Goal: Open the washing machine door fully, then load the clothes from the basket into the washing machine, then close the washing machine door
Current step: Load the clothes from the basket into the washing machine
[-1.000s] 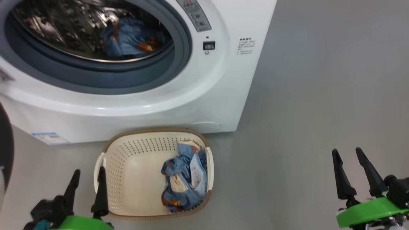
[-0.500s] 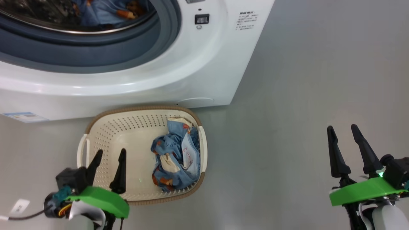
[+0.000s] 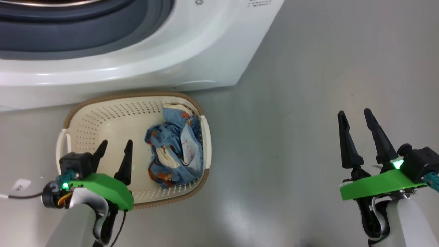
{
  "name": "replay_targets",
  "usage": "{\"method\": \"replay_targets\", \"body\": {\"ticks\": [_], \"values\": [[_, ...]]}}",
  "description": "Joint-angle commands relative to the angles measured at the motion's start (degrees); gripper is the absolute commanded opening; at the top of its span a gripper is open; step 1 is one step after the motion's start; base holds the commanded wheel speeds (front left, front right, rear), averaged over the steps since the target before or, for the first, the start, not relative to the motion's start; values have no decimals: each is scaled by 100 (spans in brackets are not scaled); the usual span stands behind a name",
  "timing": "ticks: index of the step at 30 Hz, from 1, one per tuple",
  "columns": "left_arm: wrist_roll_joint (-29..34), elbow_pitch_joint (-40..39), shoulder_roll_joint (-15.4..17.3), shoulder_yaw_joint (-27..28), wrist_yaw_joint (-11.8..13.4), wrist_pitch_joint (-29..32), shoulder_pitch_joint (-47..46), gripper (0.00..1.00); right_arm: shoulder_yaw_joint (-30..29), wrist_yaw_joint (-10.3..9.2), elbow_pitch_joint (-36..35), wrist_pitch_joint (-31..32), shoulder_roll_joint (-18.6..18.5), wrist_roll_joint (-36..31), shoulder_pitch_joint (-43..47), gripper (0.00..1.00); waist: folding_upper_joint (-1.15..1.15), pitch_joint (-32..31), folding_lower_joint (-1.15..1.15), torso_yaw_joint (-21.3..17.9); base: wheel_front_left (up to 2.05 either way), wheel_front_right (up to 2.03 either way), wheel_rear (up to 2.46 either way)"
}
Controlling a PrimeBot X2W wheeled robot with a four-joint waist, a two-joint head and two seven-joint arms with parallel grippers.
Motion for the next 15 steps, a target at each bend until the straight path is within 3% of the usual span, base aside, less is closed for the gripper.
{"method": "replay_targets", "body": {"ticks": [1, 15], "values": [[-94, 23, 208, 54, -8, -36, -165, 100, 150, 9, -148, -27, 31, -47, -82, 100, 0, 309, 0, -194, 0, 0, 0], [-690, 603, 517, -1061, -8, -36, -987, 100, 249, 9, -204, -27, 142, -53, -447, 100, 0, 997, 0, -478, 0, 0, 0]]}}
